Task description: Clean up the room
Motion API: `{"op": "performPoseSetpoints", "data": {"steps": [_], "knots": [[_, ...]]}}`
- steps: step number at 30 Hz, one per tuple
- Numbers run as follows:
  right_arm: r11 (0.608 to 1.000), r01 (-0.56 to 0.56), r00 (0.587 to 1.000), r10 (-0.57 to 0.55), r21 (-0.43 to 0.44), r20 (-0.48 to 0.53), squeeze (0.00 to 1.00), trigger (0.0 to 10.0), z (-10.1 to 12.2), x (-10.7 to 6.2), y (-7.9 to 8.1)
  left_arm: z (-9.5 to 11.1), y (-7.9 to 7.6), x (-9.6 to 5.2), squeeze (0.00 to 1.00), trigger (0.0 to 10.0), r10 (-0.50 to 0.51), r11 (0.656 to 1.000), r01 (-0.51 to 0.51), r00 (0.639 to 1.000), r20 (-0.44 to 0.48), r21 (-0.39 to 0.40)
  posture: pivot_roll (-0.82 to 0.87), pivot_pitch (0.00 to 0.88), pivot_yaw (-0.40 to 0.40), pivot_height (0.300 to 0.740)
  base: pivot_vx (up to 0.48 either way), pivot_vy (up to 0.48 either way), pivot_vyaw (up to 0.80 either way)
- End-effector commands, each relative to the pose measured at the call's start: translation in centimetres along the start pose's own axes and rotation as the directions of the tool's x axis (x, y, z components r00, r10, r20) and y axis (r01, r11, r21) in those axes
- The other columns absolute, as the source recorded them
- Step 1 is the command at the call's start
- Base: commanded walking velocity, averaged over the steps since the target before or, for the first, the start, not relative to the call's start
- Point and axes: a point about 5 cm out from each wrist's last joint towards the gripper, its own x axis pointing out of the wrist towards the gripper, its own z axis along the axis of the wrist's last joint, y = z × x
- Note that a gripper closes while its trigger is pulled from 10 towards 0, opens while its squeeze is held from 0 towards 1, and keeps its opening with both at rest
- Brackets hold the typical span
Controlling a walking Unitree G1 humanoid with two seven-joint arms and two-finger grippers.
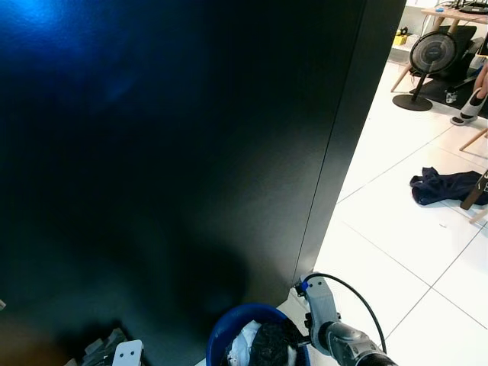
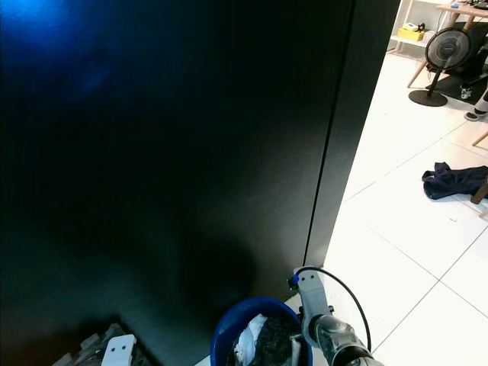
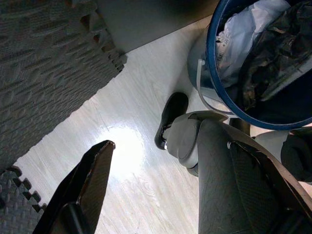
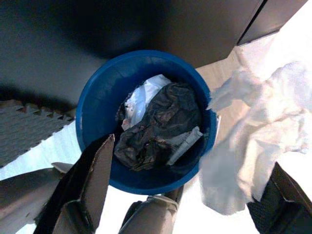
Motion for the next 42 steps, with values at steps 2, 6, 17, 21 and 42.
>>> {"op": "performPoseSetpoints", "data": {"steps": [2, 6, 17, 21, 42], "knots": [[0.999, -0.033, 0.999, 0.033, -0.016, -0.009, 1.0, 10.0, -0.3, 0.1, 0.6, -0.4, -0.3, 0.0, 0.0, 10.0, 0.002, 1.0, -0.001, 1.0, -0.019, 0.014, -0.01, 0.082, -0.006, 0.74, 0.0, 0.0, 0.0], [0.989, -0.078, 0.997, 0.077, -0.126, -0.012, 1.0, 10.0, 0.4, 0.4, 1.4, -0.5, -0.4, 0.0, 0.0, 10.0, 0.002, 1.0, -0.002, 1.0, -0.02, 0.015, -0.01, 0.081, -0.008, 0.74, 0.0, 0.0, 0.0], [0.927, -0.171, 0.985, 0.163, -0.335, -0.051, 0.91, 10.0, 1.3, 0.8, 3.1, -0.9, -0.7, 0.0, 0.0, 10.0, 0.003, 1.0, -0.003, 1.0, -0.029, 0.011, -0.01, 0.084, -0.011, 0.74, 0.0, 0.0, 0.0], [0.844, -0.144, 0.99, 0.131, -0.518, -0.061, 0.0, 10.0, 2.2, 1.0, 3.7, -1.2, -1.0, 0.0, 0.0, 10.0, 0.006, 1.0, -0.006, 1.0, -0.029, -0.001, -0.01, 0.087, -0.011, 0.74, 0.0, 0.0, 0.0], [0.979, 0.117, 0.992, -0.123, -0.164, -0.028, 0.0, 10.0, 0.3, 0.2, -0.2, 0.2, -0.8, 0.2, 0.0, 10.0, -0.02, 1.0, 0.02, 1.0, -0.009, 0.006, -0.01, 0.077, -0.002, 0.74, 0.0, 0.0, 0.0]]}}
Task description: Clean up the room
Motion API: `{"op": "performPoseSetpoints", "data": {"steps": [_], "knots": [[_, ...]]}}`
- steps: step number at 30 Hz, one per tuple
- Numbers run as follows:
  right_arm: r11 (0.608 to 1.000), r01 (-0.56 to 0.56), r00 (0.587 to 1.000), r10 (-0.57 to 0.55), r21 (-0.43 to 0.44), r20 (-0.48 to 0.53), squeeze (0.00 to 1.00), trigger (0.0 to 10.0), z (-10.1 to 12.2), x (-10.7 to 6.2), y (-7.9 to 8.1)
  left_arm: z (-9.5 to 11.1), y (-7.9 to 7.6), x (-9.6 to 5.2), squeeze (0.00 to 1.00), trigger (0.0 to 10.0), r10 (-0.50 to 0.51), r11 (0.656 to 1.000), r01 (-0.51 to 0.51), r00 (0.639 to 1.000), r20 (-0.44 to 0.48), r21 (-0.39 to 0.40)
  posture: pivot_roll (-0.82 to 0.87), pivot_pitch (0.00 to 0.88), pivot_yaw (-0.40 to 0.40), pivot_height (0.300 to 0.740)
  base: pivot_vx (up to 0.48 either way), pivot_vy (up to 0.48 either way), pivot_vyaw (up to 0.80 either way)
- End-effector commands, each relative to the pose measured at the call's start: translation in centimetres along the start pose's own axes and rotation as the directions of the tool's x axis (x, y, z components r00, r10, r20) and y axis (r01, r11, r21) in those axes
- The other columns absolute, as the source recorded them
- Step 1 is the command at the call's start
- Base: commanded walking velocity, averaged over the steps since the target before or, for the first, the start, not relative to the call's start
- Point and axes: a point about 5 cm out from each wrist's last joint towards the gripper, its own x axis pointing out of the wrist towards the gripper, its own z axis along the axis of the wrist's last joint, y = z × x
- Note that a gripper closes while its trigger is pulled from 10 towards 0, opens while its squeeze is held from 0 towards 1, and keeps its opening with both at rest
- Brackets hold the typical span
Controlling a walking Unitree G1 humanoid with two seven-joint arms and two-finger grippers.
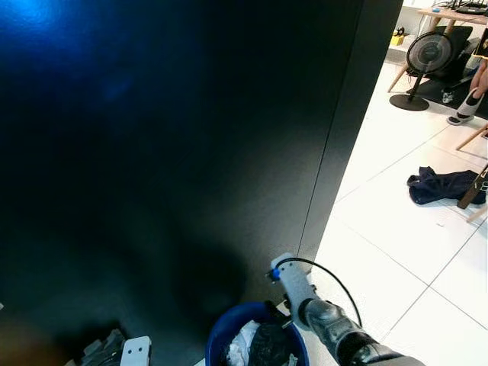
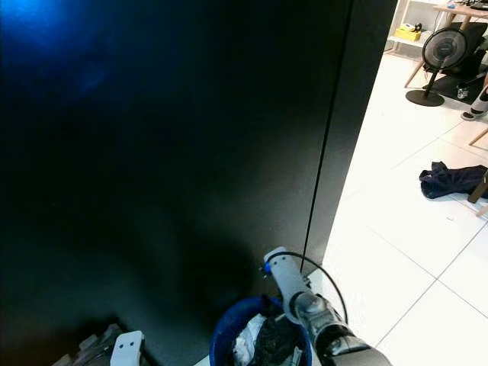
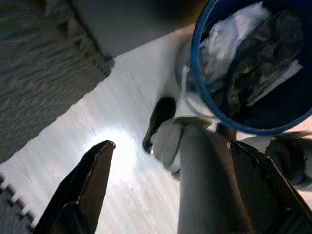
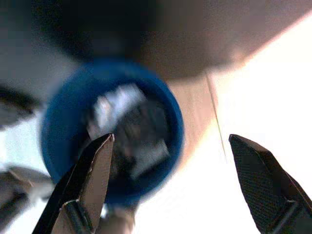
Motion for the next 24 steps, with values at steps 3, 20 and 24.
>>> {"op": "performPoseSetpoints", "data": {"steps": [3, 20, 24], "knots": [[0.991, 0.085, 0.989, -0.071, 0.102, -0.13, 0.0, 10.0, -4.2, -0.8, -0.7, -0.3, 0.8, -0.2, 0.0, 10.0, 0.025, 0.999, -0.024, 0.999, -0.029, 0.024, -0.01, 0.078, -0.006, 0.74, 0.0, 0.0, 0.0], [0.97, 0.189, 0.887, -0.101, 0.156, -0.45, 0.0, 10.0, -15.6, -4.9, 0.7, -1.4, 0.7, -0.3, 0.0, 10.0, 0.05, 0.993, -0.041, 0.995, -0.088, 0.107, -0.03, 0.068, -0.003, 0.74, 0.0, 0.0, 0.0], [0.963, 0.207, 0.885, -0.11, 0.17, -0.453, 0.0, 10.0, -15.6, -4.9, 0.9, -1.8, -0.6, -0.1, 0.0, 10.0, 0.041, 0.993, -0.029, 0.995, -0.096, 0.115, -0.03, 0.068, 0.001, 0.74, 0.0, 0.0, 0.0]]}}
